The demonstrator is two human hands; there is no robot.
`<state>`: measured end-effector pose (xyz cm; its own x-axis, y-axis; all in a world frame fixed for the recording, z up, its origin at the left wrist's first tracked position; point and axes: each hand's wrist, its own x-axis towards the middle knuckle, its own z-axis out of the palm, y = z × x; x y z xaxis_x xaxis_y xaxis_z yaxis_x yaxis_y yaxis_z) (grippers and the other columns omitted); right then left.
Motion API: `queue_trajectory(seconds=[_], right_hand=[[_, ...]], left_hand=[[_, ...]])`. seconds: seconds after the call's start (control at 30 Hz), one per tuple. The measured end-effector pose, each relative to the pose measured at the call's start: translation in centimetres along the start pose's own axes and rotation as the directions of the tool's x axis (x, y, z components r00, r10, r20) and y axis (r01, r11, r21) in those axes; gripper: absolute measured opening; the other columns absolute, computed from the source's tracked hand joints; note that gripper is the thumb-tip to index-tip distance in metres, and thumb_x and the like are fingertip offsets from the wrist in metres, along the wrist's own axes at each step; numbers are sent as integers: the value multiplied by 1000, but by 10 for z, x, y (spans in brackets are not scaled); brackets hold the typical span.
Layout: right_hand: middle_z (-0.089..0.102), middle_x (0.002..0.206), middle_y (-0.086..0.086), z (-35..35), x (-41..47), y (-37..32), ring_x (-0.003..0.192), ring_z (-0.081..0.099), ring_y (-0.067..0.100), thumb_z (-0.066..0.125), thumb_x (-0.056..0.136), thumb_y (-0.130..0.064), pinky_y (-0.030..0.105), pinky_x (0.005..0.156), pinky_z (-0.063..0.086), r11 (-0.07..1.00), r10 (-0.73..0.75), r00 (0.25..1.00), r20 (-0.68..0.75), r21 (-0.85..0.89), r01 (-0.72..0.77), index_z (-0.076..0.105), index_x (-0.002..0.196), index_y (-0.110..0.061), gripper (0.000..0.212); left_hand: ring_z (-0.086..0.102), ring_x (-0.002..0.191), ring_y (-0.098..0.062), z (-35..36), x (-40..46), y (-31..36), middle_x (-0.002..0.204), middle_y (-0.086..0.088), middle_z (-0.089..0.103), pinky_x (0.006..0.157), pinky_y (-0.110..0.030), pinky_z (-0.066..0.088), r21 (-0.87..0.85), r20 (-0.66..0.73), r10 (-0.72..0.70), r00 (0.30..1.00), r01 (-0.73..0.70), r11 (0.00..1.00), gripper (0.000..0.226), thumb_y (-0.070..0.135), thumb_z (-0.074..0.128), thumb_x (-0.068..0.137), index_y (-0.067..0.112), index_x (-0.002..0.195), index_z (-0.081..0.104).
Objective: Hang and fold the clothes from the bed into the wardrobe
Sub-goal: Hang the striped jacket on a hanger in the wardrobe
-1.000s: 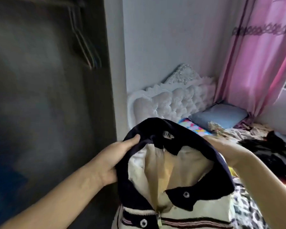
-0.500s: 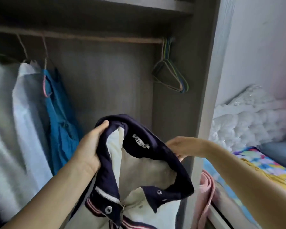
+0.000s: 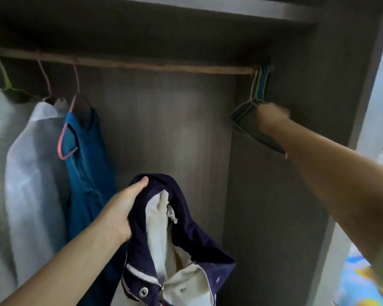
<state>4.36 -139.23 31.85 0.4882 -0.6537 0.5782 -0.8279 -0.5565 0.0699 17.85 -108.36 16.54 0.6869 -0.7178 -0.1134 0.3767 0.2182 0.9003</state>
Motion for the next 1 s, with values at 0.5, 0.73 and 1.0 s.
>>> queue_trajectory(seconds=[0.5, 0.73, 1.0], right_hand=[[61, 95, 27, 64, -3, -29, 85, 60, 39, 39, 98, -12, 37, 68, 41, 680, 249, 910, -332, 728, 80, 49, 112, 2, 22], [41, 57, -4, 100, -117, -49, 38, 37, 2, 52, 98, -32, 19, 40, 28, -52, 317, 940, 122, 992, -111, 59, 94, -17, 17], [24, 45, -12, 20, -209, -68, 36, 20, 2, 54, 92, -48, 14, 33, 22, -633, 216, 970, 111, 772, 53, 73, 74, -21, 37]], left_hand=[[71, 65, -26, -16, 66, -3, 79, -14, 73, 64, -33, 52, -19, -24, -24, 999, 24, 1000, 33, 36, 67, 84, 9, 68, 77], [71, 66, -25, -30, 67, -23, 82, -14, 74, 63, -31, 53, 73, -24, -149, 989, 150, 986, 27, 34, 67, 86, 7, 88, 72], [65, 72, -26, -53, 58, -38, 73, -12, 71, 70, -32, 52, 167, -25, -266, 964, 267, 949, 27, 34, 63, 90, 7, 90, 68]])
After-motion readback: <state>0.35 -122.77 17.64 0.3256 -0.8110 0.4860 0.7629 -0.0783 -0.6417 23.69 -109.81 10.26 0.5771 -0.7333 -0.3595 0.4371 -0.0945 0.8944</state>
